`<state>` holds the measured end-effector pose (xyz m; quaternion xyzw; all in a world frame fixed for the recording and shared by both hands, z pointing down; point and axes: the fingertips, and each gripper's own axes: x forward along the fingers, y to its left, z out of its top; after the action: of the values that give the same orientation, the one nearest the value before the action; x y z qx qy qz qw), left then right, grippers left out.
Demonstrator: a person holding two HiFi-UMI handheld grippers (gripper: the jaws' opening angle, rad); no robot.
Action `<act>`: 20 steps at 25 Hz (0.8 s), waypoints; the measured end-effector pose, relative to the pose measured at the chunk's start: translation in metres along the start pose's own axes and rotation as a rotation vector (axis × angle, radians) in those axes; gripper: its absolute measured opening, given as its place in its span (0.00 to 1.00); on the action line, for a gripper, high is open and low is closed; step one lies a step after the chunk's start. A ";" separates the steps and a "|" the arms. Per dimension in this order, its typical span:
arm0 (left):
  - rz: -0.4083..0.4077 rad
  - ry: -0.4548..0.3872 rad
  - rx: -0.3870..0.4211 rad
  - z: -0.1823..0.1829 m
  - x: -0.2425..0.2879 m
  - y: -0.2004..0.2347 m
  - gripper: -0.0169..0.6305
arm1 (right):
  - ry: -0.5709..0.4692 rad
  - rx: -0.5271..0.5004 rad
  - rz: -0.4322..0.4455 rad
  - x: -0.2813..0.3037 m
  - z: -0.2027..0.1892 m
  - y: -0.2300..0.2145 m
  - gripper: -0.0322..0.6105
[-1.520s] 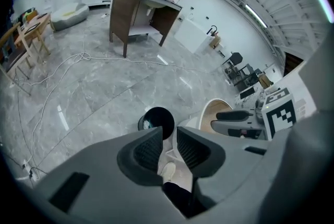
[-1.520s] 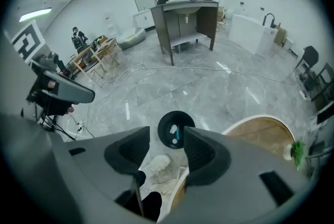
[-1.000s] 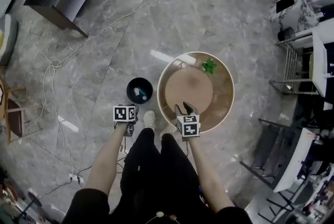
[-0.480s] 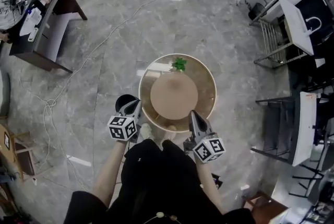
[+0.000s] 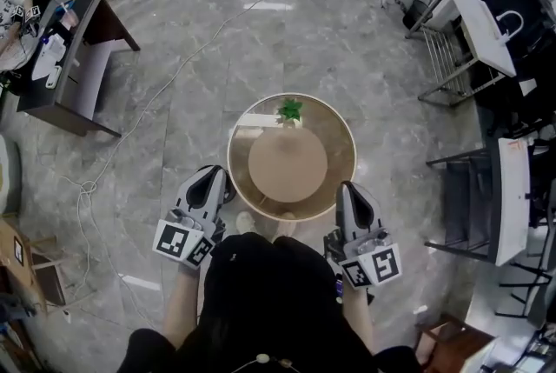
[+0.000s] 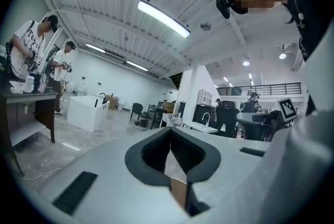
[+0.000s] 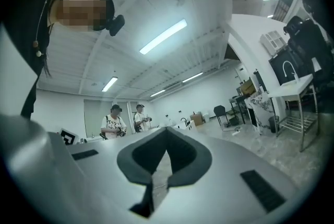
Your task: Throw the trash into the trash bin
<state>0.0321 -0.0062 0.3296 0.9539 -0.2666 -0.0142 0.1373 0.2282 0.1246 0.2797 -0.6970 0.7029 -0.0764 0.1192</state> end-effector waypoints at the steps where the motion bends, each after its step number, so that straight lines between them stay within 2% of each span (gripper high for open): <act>1: -0.005 -0.014 0.003 0.007 -0.001 -0.002 0.04 | -0.002 -0.007 0.005 0.000 0.002 0.001 0.05; 7: -0.019 -0.052 0.017 0.023 -0.005 -0.012 0.04 | -0.002 0.002 0.003 -0.003 0.002 -0.001 0.05; 20: -0.027 -0.015 -0.001 0.010 -0.003 -0.019 0.04 | 0.014 -0.002 0.002 -0.004 -0.002 -0.005 0.05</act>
<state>0.0386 0.0087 0.3151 0.9572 -0.2546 -0.0232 0.1356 0.2326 0.1280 0.2828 -0.6959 0.7046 -0.0801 0.1136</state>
